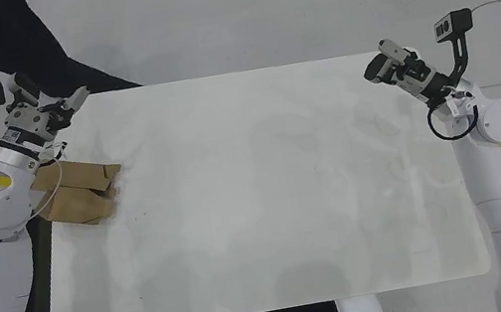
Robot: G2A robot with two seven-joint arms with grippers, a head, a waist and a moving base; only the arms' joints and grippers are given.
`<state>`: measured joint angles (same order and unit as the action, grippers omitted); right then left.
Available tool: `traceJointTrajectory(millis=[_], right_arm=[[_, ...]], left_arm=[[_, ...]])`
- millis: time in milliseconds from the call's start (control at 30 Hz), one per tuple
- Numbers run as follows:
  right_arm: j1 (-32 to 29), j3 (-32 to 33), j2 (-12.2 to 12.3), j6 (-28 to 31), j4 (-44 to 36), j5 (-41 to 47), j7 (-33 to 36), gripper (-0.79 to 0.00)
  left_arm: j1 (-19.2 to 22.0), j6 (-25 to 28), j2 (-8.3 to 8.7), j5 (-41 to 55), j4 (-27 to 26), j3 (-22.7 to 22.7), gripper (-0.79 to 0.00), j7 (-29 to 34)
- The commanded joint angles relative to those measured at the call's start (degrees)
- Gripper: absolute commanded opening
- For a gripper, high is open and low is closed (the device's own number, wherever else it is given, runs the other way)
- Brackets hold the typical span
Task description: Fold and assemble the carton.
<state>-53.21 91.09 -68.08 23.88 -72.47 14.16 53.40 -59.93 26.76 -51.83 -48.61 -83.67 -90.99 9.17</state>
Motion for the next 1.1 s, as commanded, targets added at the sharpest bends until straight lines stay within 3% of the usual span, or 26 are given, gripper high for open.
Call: traceJointTrajectory(millis=[0, 567, 700, 967, 1067], right_arm=[[0.0, 0.0, 0.0, 0.0, 0.0, 0.0, 0.0, -0.001], [0.0, 0.0, 0.0, 0.0, 0.0, 0.0, 0.0, 0.0], [0.0, 0.0, 0.0, 0.0, 0.0, 0.0, 0.0, 0.0], [0.0, 0.0, 0.0, 0.0, 0.0, 0.0, 0.0, 0.0], [0.0, 0.0, 0.0, 0.0, 0.0, 0.0, 0.0, 0.0]], left_arm=[[0.0, 0.0, 0.0, 0.0, 0.0, 0.0, -0.001, 0.0], [-0.6, -1.1, -0.18, 3.1, -0.1, 0.0, 0.0, 1.1], [-1.0, -3.8, -0.23, 13.9, 0.4, -2.3, 0.0, 7.4], [-1.0, -7.3, 0.3, 44.9, 2.7, -8.5, 0.0, 28.9], [-1.1, -9.9, 0.36, 52.3, 4.1, -10.1, 0.0, 31.8]])
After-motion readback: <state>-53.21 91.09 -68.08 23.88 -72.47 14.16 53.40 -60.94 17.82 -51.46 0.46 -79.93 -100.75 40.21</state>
